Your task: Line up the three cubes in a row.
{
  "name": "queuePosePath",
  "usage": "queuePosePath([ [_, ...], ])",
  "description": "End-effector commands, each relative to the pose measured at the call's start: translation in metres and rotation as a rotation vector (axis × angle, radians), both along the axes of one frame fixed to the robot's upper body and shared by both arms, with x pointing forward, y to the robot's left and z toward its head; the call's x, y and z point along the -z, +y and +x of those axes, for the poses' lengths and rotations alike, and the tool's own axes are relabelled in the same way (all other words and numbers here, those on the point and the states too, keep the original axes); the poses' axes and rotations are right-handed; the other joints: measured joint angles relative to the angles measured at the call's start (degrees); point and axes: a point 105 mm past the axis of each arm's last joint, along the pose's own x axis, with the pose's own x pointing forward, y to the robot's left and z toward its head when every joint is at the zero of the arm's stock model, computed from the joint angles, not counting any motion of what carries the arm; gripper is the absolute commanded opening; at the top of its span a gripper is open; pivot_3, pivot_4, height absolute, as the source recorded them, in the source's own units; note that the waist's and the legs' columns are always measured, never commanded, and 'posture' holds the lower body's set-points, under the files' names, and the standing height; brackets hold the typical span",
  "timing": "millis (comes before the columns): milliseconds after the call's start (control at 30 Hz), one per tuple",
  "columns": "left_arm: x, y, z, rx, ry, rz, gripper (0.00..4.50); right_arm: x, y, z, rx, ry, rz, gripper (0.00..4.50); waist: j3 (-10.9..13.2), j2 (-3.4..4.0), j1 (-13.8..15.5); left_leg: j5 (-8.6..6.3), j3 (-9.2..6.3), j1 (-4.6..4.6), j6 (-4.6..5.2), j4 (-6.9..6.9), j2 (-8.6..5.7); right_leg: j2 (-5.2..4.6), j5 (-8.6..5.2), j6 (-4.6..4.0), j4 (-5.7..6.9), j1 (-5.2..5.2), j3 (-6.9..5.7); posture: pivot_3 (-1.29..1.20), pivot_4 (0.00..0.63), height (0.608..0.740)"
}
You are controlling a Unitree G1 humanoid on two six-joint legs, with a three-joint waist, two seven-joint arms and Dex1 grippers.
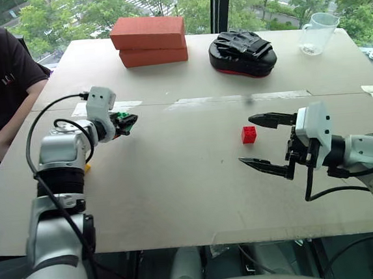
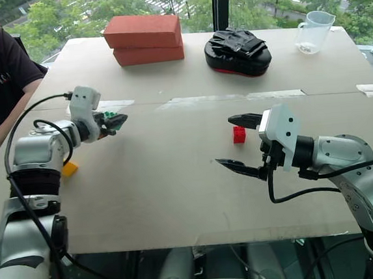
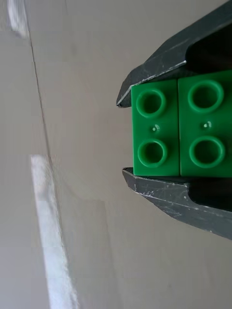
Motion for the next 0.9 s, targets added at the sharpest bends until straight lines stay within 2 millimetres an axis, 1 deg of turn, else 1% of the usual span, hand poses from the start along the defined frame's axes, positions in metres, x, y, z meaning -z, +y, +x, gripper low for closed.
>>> queuePosePath([
  [33,-0.031,-0.052,-0.025,0.478,-0.05,0.011,1.35,-0.008,-0.008,-0.004,0.035,-0.055,-0.007,4.5,0.0,0.0,0.3,0.0,0.0,-0.02,0.0,0.01,-0.01,-0.01,-0.01,0.0,-0.02,0.0,-0.01,0.0,0.15,0.737],
  [100,-0.03,-0.071,-0.03,0.644,-0.038,0.028,1.35,-0.005,-0.012,-0.005,0.055,-0.052,-0.013,4.5,0.0,0.0,0.4,0.0,-0.03,-0.06,0.0,0.08,-0.03,0.0,-0.01,0.0,-0.02,0.0,-0.04,0.0,0.15,0.737],
  [133,-0.025,-0.079,-0.031,0.734,-0.049,0.076,1.35,-0.004,-0.013,-0.005,0.067,-0.051,-0.013,4.5,0.0,0.0,0.4,0.0,-0.02,-0.13,0.02,0.15,-0.05,0.02,-0.01,0.0,-0.02,0.0,-0.08,0.0,0.15,0.737],
  [200,-0.015,-0.091,-0.028,0.852,-0.046,0.147,1.35,-0.003,-0.017,-0.006,0.087,-0.051,-0.009,4.5,0.0,0.0,0.4,-0.02,0.01,-0.19,0.06,0.25,-0.06,0.06,-0.01,0.01,0.01,0.0,-0.13,0.0,0.15,0.737],
  [300,-0.002,-0.105,-0.021,0.957,-0.037,0.241,1.35,0.0,-0.021,-0.009,0.107,-0.026,-0.009,4.5,0.0,0.0,0.1,-0.14,0.0,-0.39,0.26,0.45,-0.22,0.14,-0.01,0.01,0.01,-0.06,-0.2,0.0,0.15,0.737],
  [333,0.0,-0.108,-0.019,0.981,-0.032,0.252,1.35,0.001,-0.022,-0.01,0.115,-0.014,-0.011,4.5,0.0,0.0,-0.1,-0.15,-0.02,-0.54,0.27,0.53,-0.23,0.15,0.0,0.01,0.04,-0.19,-0.21,0.0,0.15,0.737],
  [400,0.003,-0.122,-0.016,1.041,-0.034,0.288,1.35,0.006,-0.03,-0.014,0.143,0.02,-0.025,4.5,0.0,-0.02,-0.2,-0.17,-0.07,-0.67,0.31,0.58,-0.22,0.18,0.0,0.02,0.07,-0.35,-0.12,0.0,0.15,0.737],
  [533,0.009,-0.146,-0.01,1.102,-0.042,0.343,1.35,0.015,-0.046,-0.016,0.208,0.067,-0.06,4.5,0.0,-0.03,0.3,-0.22,-0.11,-0.77,0.39,0.6,-0.22,0.13,-0.01,0.04,0.0,-0.34,-0.21,0.0,0.15,0.737],
  [667,0.01,-0.166,-0.007,1.119,-0.06,0.329,1.35,0.018,-0.052,-0.017,0.237,0.077,-0.07,4.5,0.0,-0.03,0.1,-0.29,-0.22,-0.78,0.52,0.75,-0.27,0.09,-0.01,0.08,0.04,-0.3,-0.17,0.0,0.15,0.737],
  [767,0.011,-0.177,-0.007,1.131,-0.067,0.319,1.35,0.019,-0.053,-0.018,0.246,0.079,-0.072,4.5,0.0,-0.03,-0.1,-0.3,-0.3,-0.77,0.53,0.79,-0.27,0.1,0.02,0.12,0.07,-0.31,-0.15,0.0,0.15,0.737],
  [900,0.018,-0.184,-0.006,1.124,-0.07,0.338,1.35,0.019,-0.054,-0.017,0.257,0.076,-0.07,4.5,0.0,-0.03,0.0,-0.3,-0.34,-0.76,0.53,0.79,-0.26,0.13,0.02,0.12,0.09,-0.31,-0.15,0.0,0.15,0.737],
])
